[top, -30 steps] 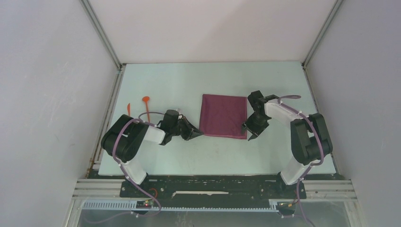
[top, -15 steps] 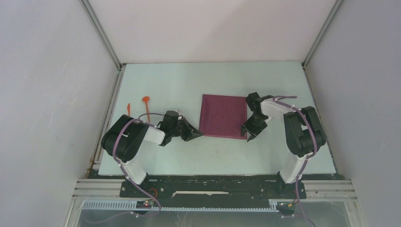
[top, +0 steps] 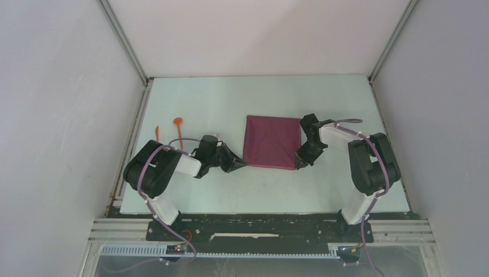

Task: Fold the napkin into a case and place the utensils inside
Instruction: Smooth out the square-folded napkin at the center of the board.

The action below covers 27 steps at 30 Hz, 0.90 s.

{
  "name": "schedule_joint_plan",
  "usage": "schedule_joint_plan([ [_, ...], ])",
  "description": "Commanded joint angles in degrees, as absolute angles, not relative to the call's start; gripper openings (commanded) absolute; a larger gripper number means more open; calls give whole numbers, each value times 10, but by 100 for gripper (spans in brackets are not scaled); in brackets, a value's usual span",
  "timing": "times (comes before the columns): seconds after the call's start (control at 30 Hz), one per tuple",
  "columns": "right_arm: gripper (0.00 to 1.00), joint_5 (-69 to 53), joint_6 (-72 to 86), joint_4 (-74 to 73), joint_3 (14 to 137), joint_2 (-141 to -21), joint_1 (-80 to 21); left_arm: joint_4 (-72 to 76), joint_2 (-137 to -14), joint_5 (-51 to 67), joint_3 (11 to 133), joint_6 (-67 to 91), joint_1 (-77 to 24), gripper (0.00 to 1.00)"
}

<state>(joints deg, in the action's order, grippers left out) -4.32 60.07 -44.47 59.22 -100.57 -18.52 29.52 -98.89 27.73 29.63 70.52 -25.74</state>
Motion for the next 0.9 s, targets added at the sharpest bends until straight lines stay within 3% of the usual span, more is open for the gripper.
schedule_joint_plan([
  [0.0,11,6,593,-364,567,-1034,-191,317,-988,287,293,707,-255,0],
  [0.1,0,-11,589,-362,567,-1024,-190,317,-986,289,296,707,-255,0],
  [0.57,0,-73,565,-359,567,-902,-187,266,-913,304,329,712,-255,0],
  [0.87,0,-160,505,-237,601,-883,-133,111,-917,305,473,661,-236,0],
])
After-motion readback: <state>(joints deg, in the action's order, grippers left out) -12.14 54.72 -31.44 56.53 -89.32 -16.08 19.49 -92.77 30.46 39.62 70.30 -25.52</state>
